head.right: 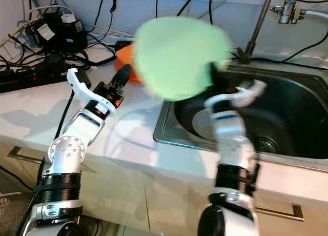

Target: Kitchen organization

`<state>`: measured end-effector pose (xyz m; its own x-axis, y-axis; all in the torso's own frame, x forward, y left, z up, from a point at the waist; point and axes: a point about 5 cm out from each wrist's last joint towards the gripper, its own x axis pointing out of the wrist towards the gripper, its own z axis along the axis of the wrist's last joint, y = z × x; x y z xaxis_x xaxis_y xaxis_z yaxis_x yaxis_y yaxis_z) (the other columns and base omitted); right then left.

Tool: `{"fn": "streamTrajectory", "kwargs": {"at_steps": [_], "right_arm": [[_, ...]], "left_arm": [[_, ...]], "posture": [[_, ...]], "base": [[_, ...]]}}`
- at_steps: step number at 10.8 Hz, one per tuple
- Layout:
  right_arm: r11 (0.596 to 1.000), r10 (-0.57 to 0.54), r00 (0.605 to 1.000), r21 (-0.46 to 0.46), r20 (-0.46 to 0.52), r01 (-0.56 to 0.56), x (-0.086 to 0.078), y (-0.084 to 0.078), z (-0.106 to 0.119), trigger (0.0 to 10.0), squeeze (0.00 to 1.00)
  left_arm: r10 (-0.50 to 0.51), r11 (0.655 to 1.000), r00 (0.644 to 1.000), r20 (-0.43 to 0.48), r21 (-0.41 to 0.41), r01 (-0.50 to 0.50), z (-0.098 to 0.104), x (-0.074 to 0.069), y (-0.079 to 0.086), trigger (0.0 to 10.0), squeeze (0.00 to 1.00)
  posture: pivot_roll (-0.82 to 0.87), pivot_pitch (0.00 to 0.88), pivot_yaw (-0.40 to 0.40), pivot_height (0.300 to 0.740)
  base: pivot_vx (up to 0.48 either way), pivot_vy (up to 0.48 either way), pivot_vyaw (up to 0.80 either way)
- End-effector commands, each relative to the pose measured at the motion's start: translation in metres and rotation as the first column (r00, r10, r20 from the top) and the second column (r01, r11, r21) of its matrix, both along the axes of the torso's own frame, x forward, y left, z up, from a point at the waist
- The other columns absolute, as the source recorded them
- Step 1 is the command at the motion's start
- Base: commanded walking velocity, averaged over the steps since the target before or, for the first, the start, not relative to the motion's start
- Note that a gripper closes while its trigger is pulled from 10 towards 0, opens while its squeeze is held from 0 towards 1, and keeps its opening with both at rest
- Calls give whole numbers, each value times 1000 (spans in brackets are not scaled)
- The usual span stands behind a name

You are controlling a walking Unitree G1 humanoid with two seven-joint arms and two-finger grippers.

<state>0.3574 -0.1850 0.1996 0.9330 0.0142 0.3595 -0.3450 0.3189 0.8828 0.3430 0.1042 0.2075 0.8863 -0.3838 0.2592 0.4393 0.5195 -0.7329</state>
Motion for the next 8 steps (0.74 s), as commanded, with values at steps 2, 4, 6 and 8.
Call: {"fn": "streamTrajectory", "kwargs": {"at_steps": [2, 4, 6, 8], "right_arm": [[996, -81, 995, 49, 59, 78, 1, -15, 17, 0, 0], [957, -276, 961, 92, -3, 275, -2, -51, 8, 0, 0], [912, -403, 904, 13, -139, 409, -2, -67, -13, 10000, 0], [902, -431, 884, -68, -181, 426, 0, -64, -19, 10000, 0]], "left_arm": [[3, 999, 1000, 9, 36, -3, -1, -1, 1, 10000, 0], [4, 998, 1000, 8, 68, -5, -3, -2, 1, 10000, 0], [8, 995, 1000, 1, 98, -8, -5, -2, 1, 10000, 0], [26, 976, 1000, 8, 216, -27, -8, -4, 4, 10000, 0]], "posture": [[183, 0, 43, 740], [182, 1, 46, 740], [179, 4, 47, 740], [187, 6, 45, 740]], "base": [[0, 0, 0], [0, 0, 0], [0, 0, 0], [0, 0, 0]]}}
